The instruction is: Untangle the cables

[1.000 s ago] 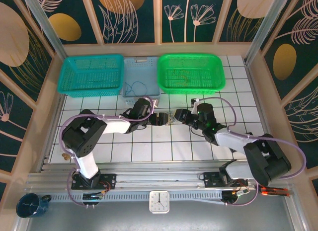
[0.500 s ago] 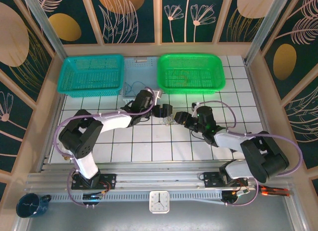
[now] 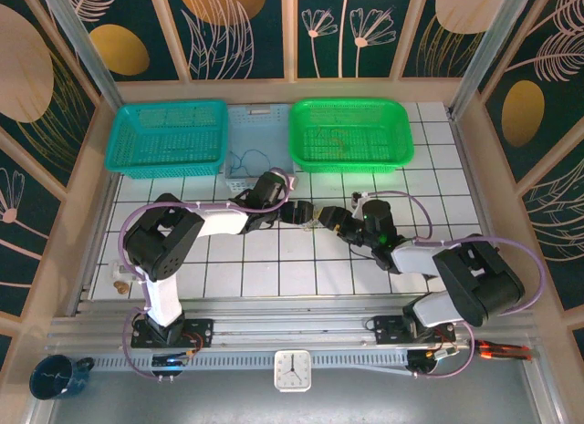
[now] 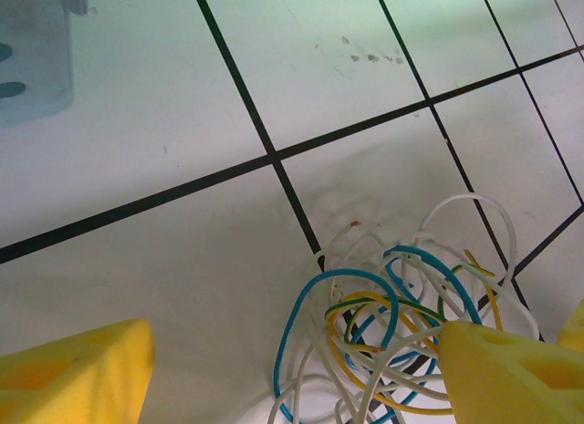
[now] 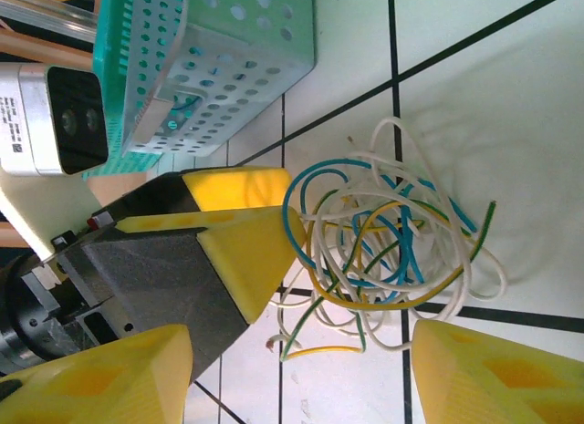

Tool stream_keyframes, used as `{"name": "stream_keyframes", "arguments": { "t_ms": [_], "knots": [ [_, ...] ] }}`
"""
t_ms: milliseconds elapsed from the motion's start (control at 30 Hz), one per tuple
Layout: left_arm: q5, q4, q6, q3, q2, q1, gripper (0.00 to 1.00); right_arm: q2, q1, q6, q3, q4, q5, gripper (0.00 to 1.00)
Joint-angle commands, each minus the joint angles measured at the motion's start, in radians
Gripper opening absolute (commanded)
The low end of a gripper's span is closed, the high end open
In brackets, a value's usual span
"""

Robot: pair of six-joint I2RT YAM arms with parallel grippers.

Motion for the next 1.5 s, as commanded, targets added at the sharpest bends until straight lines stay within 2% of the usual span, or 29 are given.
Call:
{"name": "stream_keyframes", "arguments": {
  "t_ms": [0,333,733,1233,1467],
  "knots": [
    [-0.015,0.002,0.019,-0.006,0.017,0.004,0.81,0.024,0.004,0.03,-0.003,0.07,-0.018,0.65],
    [-0.013,0.008,0.017,-0.013,0.005,0.005,0.8,0.067,0.011,0.041,-0.001,0.098,-0.016,0.64],
    [0.011,0.005,-0.005,-0.009,-0.082,0.005,0.68,0.094,0.008,0.033,0.019,0.085,0.003,0.63],
    [0.019,0.03,-0.001,-0.017,-0.001,0.004,0.67,0.164,-0.012,0.08,0.043,0.172,-0.013,0.62],
    [0.029,0.039,0.005,-0.032,0.009,0.004,0.64,0.233,-0.043,0.131,0.028,0.274,-0.037,0.58]
  ]
}}
